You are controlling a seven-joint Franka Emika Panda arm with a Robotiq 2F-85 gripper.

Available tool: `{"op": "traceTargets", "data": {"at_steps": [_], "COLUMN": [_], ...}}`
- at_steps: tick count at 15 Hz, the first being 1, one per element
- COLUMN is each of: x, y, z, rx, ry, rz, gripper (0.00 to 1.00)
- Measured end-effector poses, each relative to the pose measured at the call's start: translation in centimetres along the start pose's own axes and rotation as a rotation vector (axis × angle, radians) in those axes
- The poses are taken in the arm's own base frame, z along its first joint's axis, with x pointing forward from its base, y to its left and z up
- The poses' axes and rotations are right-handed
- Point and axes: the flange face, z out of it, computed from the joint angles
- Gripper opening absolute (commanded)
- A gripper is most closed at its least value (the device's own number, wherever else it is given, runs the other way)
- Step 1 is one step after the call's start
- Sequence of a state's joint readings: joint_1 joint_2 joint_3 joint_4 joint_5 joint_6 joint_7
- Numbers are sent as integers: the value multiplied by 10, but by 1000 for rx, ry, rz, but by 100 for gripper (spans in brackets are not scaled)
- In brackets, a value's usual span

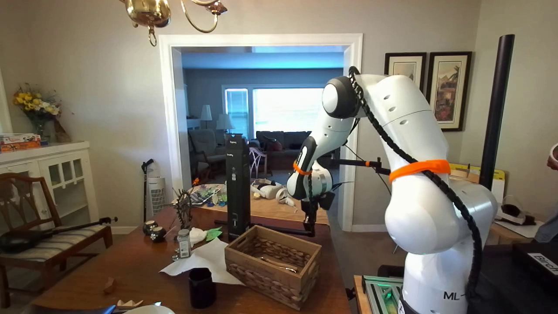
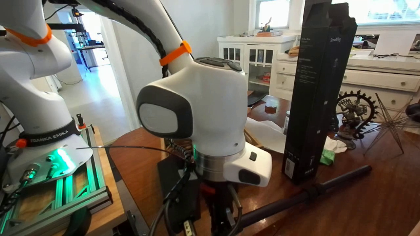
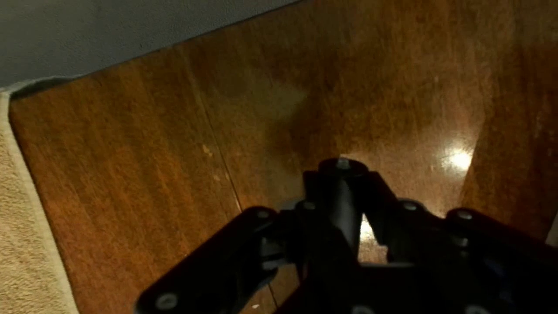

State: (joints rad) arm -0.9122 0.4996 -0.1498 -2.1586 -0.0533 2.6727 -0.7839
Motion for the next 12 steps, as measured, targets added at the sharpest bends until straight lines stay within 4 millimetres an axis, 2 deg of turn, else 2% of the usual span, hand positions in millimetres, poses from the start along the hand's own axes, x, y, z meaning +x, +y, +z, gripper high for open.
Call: {"op": "traceTargets", "data": {"at_steps": [5, 6, 7, 9, 12], "x": [5, 5, 5, 6, 12], "y": [-19, -21, -22, -22, -12], "z": [29, 34, 37, 40, 32], "rx": [20, 22, 21, 17, -18], "ry": [-96, -110, -118, -124, -55], "rz": [-37, -40, -38, -21, 46], "gripper": [7, 44, 56, 70, 93]}}
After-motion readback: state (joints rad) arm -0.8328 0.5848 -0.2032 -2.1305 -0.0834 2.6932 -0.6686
